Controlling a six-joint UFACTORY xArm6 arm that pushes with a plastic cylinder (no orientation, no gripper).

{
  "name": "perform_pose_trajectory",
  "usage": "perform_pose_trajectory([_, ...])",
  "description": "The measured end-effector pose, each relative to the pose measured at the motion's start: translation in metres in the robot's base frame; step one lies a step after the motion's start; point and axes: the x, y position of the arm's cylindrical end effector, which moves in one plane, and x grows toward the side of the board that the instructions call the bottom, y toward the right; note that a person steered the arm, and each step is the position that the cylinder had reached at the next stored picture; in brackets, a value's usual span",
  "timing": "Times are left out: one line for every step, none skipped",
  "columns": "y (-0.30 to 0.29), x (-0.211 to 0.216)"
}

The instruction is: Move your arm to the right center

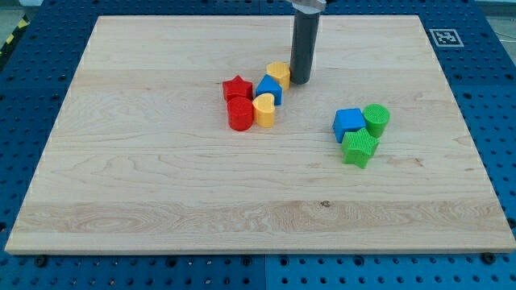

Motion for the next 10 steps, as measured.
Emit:
perform_pose_trajectory([-0.022, -0.002])
perform_pose_trajectory([-0.03, -0.003])
perform_pose_trajectory([-0.033, -0.003])
perform_pose_trajectory([-0.034, -0.003])
perform_pose_trajectory([-0.034, -0.003])
perform_pose_trajectory([-0.049, -0.003])
perform_pose_trajectory([-0.05, -0.003])
perform_pose_trajectory([-0.051, -0.003])
perform_pose_trajectory([-0.068, -0.003])
perform_pose_trajectory([-0.07, -0.003])
